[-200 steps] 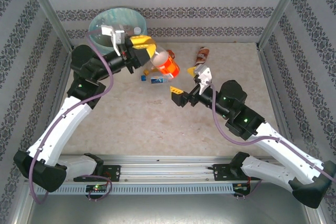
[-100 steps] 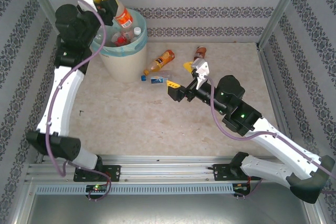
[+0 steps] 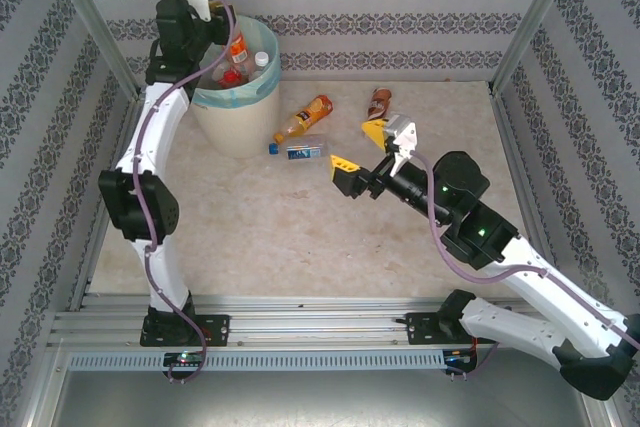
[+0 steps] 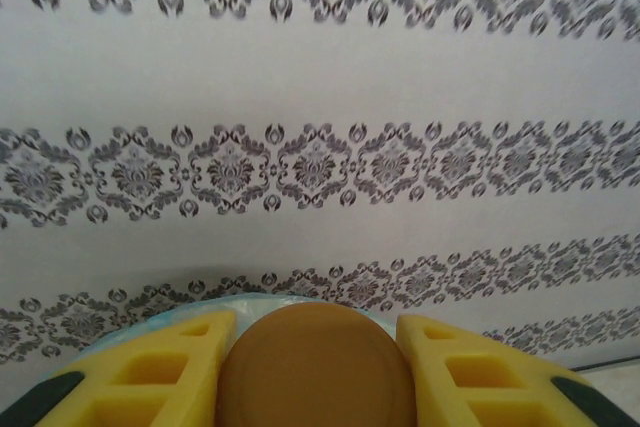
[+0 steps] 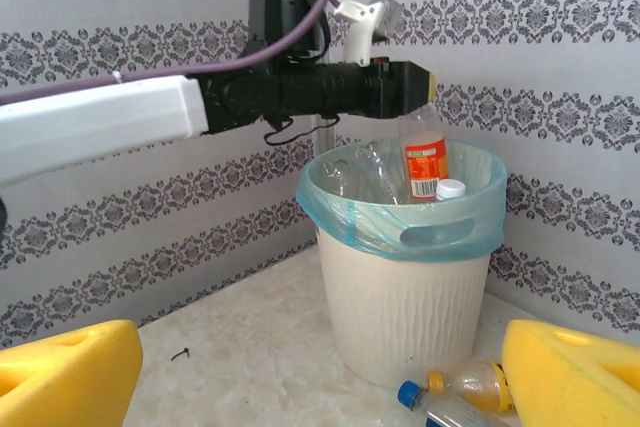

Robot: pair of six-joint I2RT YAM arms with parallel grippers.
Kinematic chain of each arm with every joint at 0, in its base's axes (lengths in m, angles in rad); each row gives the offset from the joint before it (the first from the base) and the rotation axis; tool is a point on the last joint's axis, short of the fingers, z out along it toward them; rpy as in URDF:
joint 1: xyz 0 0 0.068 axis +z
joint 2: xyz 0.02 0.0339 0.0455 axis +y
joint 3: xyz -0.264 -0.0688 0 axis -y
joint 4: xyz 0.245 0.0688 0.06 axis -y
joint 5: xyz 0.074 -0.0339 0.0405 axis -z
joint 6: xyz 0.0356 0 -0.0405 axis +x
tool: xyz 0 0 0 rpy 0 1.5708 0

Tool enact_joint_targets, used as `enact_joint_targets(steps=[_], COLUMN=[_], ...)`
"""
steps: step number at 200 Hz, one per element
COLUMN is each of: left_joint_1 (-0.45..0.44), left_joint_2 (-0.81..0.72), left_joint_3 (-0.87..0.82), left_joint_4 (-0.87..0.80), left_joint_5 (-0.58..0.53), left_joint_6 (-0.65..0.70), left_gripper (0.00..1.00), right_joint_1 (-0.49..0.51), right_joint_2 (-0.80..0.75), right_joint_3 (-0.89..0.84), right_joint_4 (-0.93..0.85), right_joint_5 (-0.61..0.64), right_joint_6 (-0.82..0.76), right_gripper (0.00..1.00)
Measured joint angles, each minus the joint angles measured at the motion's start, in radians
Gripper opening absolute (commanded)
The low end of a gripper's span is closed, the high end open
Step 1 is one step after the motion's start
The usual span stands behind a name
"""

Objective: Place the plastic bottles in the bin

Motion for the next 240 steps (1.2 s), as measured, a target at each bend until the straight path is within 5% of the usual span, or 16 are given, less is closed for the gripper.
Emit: enact_joint_targets(steps=[45, 240], left_joint_1=[0.000, 0.020], left_joint_2=[0.117, 0.064], left_joint_3=[0.087, -0.043], left_joint_4=[0.002, 0.098], left_joint_5=[-0.012, -0.135], left_joint_6=[0.016, 0.023], left_gripper=[0.00, 0.00], right_joint_1=[0.000, 0.006], right_joint_2=[-0.012, -0.004], right_joint_3=[-0.024, -0.029], right_joint_4=[-0.031, -0.049], right_joint_5=[0.008, 0.006], right_joint_6=[0.003, 0.019], right_gripper=[0.92, 0.89])
